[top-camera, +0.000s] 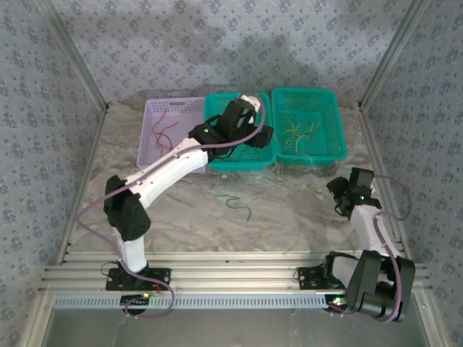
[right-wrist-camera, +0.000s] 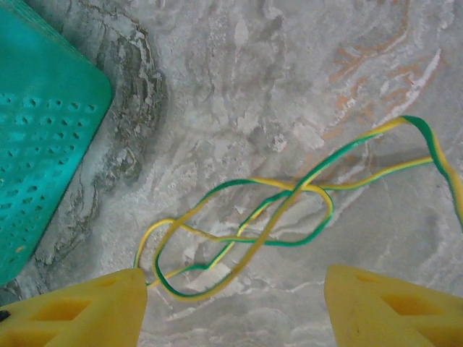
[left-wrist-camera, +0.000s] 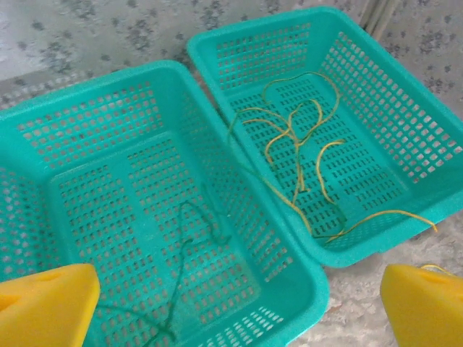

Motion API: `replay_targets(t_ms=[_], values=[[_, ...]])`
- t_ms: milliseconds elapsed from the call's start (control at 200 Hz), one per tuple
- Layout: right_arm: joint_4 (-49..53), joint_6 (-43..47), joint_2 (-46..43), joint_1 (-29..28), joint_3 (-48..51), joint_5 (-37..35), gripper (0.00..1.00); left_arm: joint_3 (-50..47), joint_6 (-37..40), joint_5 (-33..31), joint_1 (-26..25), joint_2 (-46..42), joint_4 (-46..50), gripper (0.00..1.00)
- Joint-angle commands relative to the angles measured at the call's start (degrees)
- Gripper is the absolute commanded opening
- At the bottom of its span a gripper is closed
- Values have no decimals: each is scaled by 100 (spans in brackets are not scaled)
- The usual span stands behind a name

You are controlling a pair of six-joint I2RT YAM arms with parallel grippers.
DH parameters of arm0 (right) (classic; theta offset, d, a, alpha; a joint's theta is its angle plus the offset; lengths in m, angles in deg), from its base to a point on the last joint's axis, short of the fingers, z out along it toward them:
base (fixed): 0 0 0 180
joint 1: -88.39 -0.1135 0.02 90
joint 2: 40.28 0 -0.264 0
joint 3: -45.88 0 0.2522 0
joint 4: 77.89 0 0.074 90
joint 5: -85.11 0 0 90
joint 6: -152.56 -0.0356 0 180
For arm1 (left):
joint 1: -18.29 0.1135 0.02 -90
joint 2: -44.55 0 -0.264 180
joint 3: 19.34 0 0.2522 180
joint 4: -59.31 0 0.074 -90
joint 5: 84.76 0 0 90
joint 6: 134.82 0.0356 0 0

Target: Untangle the cables

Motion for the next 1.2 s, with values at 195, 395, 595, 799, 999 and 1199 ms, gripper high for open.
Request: replay_targets(t_ms=[195, 395, 595, 799, 999, 1199], values=[[-511, -342, 625, 37, -252, 141, 64, -1276, -351, -433, 153, -1287, -142, 100], [-756, -362, 911, 17, -265, 130, 61, -2089, -622, -690, 164, -2127, -49, 100], [-1005, -372, 1223, 8, -293, 216, 55, -2691, -995, -848, 284, -2897, 312, 100], [-1113, -258, 1294, -96, -298, 58, 43, -3543, -1101, -1039, 551, -3720, 347, 100], [-1112, -212, 1401, -163, -330, 59, 26, -4147, -1327, -1077, 713, -4175, 312, 100], [-1001, -185, 1346, -304, -410, 0, 17, -4389, -1435, -1069, 779, -4305, 351, 100]])
